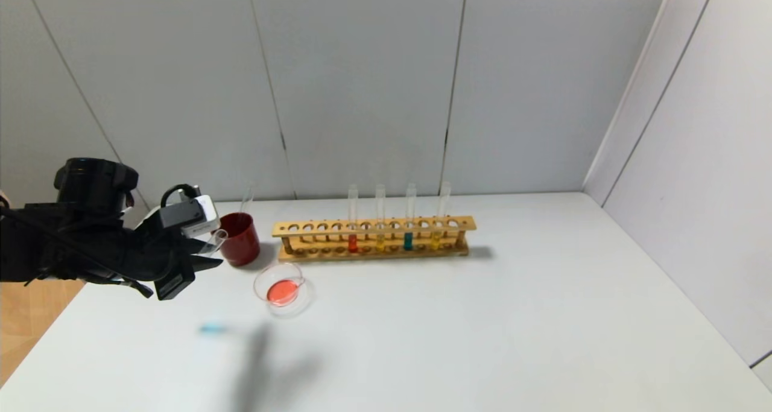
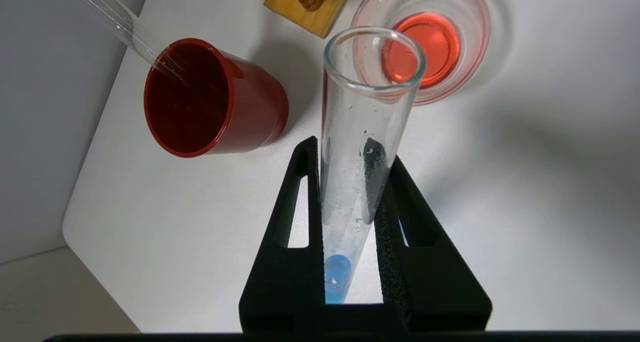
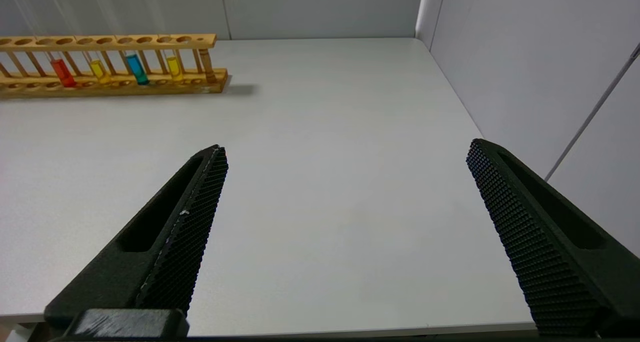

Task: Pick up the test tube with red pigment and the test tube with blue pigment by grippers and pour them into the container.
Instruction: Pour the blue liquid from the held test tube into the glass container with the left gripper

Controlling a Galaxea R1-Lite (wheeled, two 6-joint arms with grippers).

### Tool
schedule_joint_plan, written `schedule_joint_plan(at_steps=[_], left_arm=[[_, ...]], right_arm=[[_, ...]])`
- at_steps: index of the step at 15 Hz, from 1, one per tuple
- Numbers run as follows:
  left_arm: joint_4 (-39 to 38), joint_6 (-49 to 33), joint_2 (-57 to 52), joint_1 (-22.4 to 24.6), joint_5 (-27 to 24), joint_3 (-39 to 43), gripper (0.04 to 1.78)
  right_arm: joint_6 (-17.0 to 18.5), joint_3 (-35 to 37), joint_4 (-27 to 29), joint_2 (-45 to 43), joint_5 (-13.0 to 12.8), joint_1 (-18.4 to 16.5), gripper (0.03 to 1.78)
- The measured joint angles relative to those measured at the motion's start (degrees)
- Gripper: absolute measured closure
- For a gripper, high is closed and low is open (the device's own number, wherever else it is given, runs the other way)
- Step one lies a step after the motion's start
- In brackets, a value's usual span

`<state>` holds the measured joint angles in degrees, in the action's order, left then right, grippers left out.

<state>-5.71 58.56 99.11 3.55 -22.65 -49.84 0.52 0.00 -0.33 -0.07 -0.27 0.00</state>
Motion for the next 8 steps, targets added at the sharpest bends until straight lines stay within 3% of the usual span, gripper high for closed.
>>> schedule_joint_plan(at_steps=[4,8], left_arm=[[-2.1,5.9,3.2,-1.6,1.5,-0.4,1.48],[-2.1,6.1,5.4,-5.3,7.6,-1.8,1.48]], right_arm=[[0.0,0.0,0.0,0.0,0.0,0.0,0.06],[0.0,0.0,0.0,0.0,0.0,0.0,0.06]])
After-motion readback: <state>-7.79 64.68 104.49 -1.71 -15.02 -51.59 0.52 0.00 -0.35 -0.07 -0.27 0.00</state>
